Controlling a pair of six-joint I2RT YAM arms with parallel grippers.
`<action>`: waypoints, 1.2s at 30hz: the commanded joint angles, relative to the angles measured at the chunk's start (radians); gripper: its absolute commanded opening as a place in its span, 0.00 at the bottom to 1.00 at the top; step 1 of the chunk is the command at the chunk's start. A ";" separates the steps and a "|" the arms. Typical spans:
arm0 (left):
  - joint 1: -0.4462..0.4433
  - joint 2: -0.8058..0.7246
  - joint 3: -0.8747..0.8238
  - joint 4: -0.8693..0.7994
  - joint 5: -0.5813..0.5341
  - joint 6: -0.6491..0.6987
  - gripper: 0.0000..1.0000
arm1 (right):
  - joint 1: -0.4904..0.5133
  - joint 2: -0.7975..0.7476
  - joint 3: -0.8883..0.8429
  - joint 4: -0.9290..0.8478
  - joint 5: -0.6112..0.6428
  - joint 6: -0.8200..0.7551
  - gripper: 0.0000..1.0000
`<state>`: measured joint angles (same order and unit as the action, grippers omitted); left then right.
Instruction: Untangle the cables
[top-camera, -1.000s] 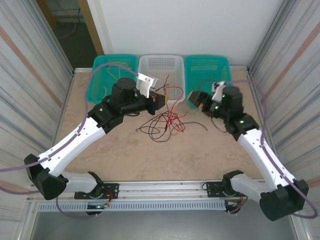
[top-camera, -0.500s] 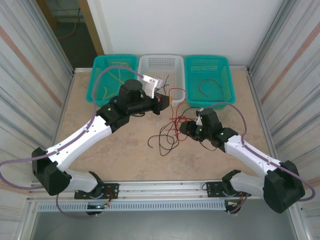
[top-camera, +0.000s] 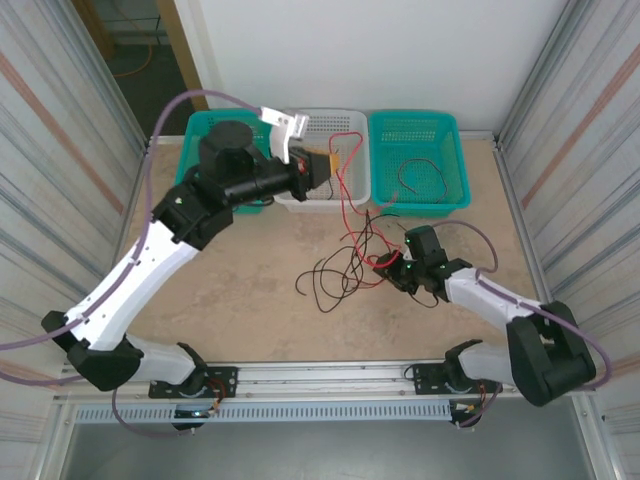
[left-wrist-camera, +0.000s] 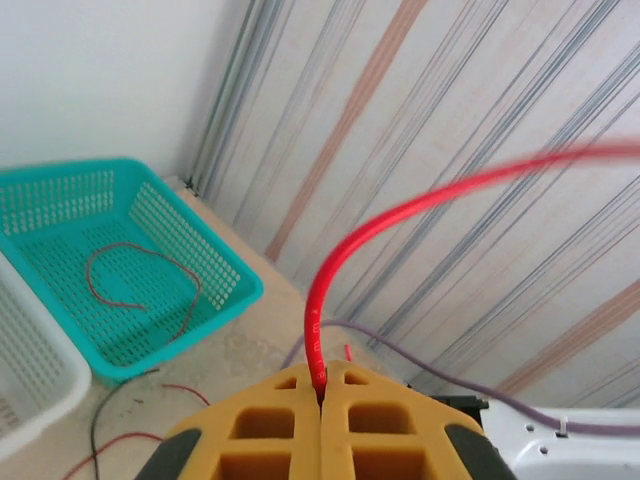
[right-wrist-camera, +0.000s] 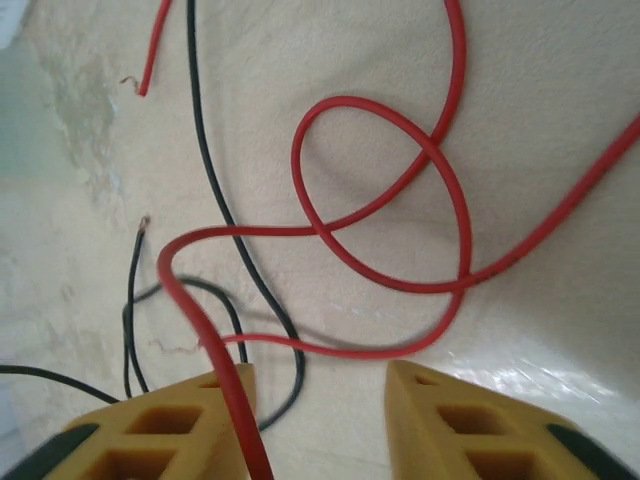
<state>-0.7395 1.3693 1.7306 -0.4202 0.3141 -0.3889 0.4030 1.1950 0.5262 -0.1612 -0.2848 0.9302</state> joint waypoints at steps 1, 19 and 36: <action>0.006 0.061 0.156 -0.205 -0.052 0.090 0.00 | 0.008 -0.169 0.005 -0.068 0.014 -0.042 0.53; 0.005 0.047 0.125 -0.111 0.117 -0.046 0.00 | 0.170 -0.293 0.131 0.163 0.054 -0.204 0.81; 0.107 0.138 0.410 -0.256 0.123 -0.043 0.00 | 0.050 0.047 0.001 0.298 0.146 -0.006 0.00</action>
<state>-0.6518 1.4605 2.0548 -0.6586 0.4038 -0.4252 0.4755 1.2179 0.5903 0.1303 -0.1860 0.8616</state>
